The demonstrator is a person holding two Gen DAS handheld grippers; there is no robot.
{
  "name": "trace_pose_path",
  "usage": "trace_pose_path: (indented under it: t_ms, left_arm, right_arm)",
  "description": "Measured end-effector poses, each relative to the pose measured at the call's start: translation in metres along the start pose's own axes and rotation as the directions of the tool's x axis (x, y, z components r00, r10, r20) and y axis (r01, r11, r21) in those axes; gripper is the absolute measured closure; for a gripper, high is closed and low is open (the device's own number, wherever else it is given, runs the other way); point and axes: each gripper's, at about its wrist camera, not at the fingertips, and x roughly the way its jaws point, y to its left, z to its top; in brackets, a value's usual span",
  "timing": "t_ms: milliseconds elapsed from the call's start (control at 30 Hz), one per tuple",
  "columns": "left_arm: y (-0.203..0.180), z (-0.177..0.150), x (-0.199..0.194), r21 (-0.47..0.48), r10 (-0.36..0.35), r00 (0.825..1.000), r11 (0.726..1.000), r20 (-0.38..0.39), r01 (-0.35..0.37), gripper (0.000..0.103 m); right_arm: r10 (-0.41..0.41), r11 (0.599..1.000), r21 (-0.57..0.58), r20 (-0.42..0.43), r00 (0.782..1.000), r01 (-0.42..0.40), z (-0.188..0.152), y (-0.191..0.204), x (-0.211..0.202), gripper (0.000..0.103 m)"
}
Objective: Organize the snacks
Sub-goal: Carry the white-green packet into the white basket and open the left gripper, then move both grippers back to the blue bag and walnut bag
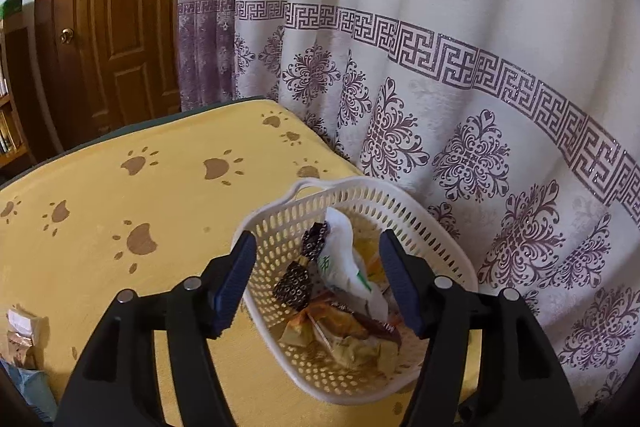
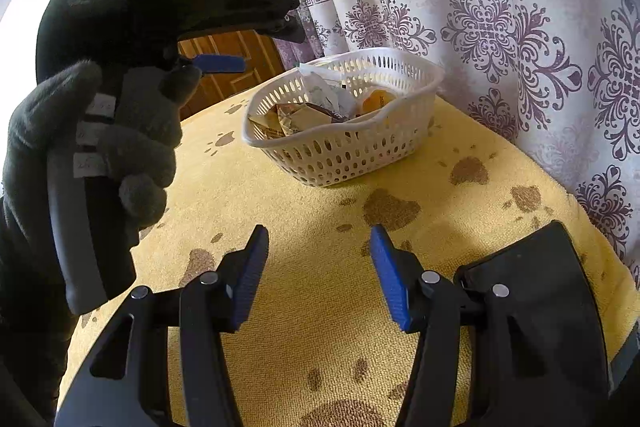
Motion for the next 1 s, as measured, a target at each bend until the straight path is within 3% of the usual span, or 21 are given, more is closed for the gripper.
trace_pose_path:
  t_ms: [167, 533, 633, 1000]
  left_arm:
    - [0.003, -0.004, -0.007, -0.008, 0.011, 1.0, 1.0, -0.002, -0.011, 0.031]
    - [0.03, -0.017, -0.027, -0.054, 0.056, 0.998, 0.997, 0.004, -0.056, 0.03]
    - [0.041, -0.022, -0.033, -0.077, 0.069, 0.998, 0.995, 0.005, -0.069, 0.02]
    - [0.09, -0.041, -0.06, -0.156, 0.15, 0.989, 0.977, 0.009, -0.147, 0.019]
  right_arm:
    - [-0.003, 1.0, -0.001, -0.002, 1.0, 0.003, 0.0, -0.001, 0.0, 0.048]
    - [-0.016, 1.0, -0.01, -0.011, 1.0, 0.016, 0.001, 0.0, 0.003, 0.048]
    - [-0.02, 1.0, -0.016, -0.011, 1.0, 0.02, 0.002, 0.0, 0.003, 0.044]
    - [-0.035, 0.999, -0.038, -0.023, 0.999, 0.034, 0.003, 0.002, 0.006, 0.044]
